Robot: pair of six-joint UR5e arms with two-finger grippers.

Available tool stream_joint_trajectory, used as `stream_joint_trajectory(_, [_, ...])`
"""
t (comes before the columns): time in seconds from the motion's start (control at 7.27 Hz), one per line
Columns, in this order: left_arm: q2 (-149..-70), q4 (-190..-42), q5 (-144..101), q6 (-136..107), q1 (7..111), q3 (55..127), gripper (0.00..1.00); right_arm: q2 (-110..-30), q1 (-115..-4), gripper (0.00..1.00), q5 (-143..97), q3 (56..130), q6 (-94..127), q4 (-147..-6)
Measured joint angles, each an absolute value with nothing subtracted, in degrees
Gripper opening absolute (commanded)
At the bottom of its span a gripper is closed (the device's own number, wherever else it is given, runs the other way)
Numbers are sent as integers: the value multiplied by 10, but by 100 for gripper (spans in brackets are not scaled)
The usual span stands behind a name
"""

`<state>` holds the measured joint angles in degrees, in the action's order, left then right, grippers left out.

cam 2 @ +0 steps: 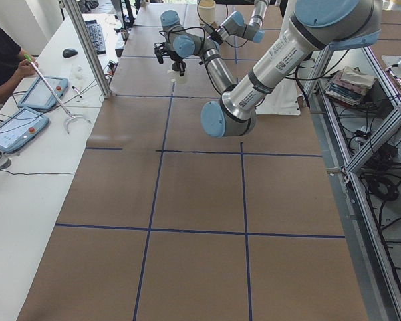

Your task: Left arm hands cup to right arm to dump lemon

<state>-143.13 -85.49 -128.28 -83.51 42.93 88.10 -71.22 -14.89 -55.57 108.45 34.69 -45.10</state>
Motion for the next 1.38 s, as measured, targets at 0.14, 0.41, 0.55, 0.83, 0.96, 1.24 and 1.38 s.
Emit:
stream_joint_trajectory(0.14, [-1442,-855,-1283,-851,420,877,0,-702,-134,100,-537,1084,346,-451])
stream_joint_trajectory(0.41, [-1448,-855,-1285,-872,411,882,0,-695,-127,100,-521,1082,344,-451])
stream_joint_trajectory(0.55, [-1448,-855,-1286,-881,408,888,0,-694,-128,100,-508,1081,344,-451])
stream_joint_trajectory(0.83, [-1447,-854,-1287,-892,402,903,0,-687,-131,100,-489,1073,347,-453])
stream_joint_trajectory(0.96, [-1448,-854,-1287,-899,396,909,0,-683,-131,100,-484,1066,348,-453])
stream_joint_trajectory(1.24, [-1449,-854,-1287,-904,387,916,0,-679,-130,100,-482,1058,348,-452])
stream_joint_trajectory(1.38, [-1448,-854,-1287,-904,383,919,0,-678,-131,100,-482,1057,348,-452])
